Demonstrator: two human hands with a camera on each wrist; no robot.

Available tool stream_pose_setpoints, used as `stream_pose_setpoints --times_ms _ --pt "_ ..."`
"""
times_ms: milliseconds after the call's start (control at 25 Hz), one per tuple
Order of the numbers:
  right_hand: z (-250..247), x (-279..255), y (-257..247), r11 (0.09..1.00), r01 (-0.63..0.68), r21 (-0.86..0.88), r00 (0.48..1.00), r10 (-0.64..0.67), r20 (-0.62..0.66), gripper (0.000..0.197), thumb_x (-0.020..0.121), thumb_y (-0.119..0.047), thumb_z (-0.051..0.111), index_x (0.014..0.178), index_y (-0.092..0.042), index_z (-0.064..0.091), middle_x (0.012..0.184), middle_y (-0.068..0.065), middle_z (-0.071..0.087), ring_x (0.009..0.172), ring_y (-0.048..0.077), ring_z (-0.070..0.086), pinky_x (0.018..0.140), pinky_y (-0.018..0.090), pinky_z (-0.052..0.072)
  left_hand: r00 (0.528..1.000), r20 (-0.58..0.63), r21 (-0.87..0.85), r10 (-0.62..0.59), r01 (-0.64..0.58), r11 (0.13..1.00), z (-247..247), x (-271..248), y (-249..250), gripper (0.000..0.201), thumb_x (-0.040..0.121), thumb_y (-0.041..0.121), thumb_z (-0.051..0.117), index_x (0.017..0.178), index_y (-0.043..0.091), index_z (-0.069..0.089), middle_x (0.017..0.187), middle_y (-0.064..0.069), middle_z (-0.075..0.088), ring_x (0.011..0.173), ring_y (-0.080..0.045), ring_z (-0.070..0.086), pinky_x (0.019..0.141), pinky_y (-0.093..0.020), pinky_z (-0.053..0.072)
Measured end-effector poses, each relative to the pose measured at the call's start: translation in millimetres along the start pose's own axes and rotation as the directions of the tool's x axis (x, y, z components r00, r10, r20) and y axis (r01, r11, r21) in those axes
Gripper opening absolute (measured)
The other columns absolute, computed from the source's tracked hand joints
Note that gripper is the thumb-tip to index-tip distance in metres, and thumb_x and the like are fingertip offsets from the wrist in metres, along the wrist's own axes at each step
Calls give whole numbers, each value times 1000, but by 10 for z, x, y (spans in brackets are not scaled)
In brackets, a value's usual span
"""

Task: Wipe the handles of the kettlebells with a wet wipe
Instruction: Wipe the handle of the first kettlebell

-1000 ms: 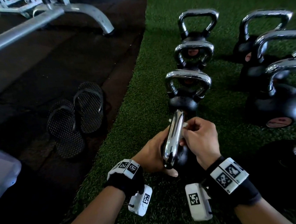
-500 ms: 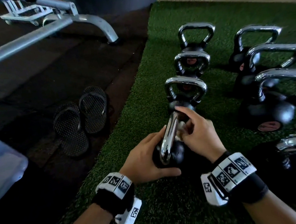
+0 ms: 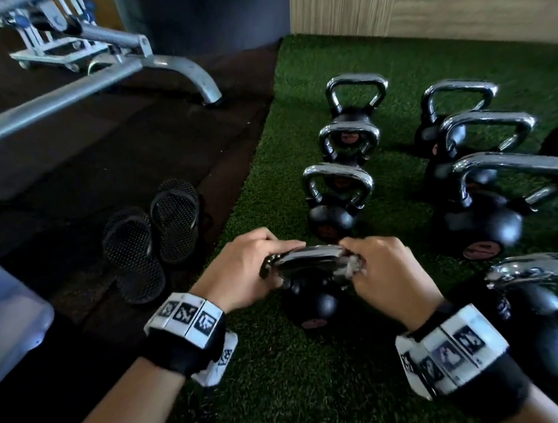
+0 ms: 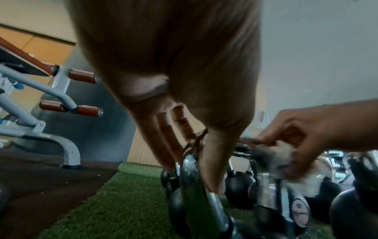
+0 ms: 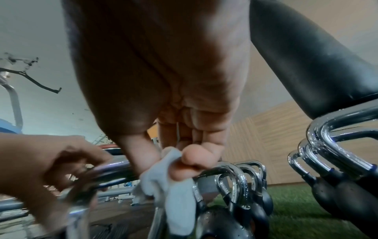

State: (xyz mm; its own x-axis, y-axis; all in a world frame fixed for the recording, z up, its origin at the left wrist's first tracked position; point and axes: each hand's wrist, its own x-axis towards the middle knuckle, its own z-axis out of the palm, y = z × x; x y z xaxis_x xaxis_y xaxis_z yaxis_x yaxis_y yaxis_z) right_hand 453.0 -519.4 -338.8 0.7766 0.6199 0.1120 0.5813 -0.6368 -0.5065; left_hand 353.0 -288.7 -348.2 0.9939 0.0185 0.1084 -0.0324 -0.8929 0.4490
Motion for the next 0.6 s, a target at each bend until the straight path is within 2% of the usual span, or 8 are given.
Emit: stream_pose_setpoints --times_ms 120,200,360,520,600 --pt "4 -239 -50 997 -63 -36 998 63 7 53 75 -15 59 127 -23 65 105 2 70 98 30 69 84 40 58 996 75 -40 39 -36 999 -51 135 -49 71 81 13 79 136 50 56 110 19 56 100 1 59 88 -18 49" --pt "-2 -271 -49 997 -68 -38 998 68 -3 53 75 -11 61 126 -22 66 106 1 71 100 29 69 85 40 57 995 82 -54 57 -52 997 -24 153 -75 73 81 11 80 136 51 55 112 20 57 102 1 59 91 -20 50" --pt "-92 -228 -52 995 -73 -66 996 75 37 41 74 -19 59 113 -24 69 96 -3 69 94 26 68 79 34 55 995 72 -101 73 -66 993 7 184 -134 71 82 15 82 134 54 55 112 24 57 106 4 58 95 -21 49" --pt "-190 -169 -75 998 -64 -26 993 67 99 28 66 -30 48 87 -23 64 75 -6 62 76 17 64 66 30 51 991 113 -124 68 -54 991 -40 257 -206 75 80 17 84 130 63 52 113 29 56 103 12 55 85 -9 43" --pt "-175 -188 -83 998 -57 -15 991 59 122 18 69 -27 52 84 -24 61 75 -6 58 75 17 61 66 30 51 993 97 -139 69 -55 989 -36 283 -192 73 80 17 84 130 61 55 112 29 57 104 10 56 87 -14 48"
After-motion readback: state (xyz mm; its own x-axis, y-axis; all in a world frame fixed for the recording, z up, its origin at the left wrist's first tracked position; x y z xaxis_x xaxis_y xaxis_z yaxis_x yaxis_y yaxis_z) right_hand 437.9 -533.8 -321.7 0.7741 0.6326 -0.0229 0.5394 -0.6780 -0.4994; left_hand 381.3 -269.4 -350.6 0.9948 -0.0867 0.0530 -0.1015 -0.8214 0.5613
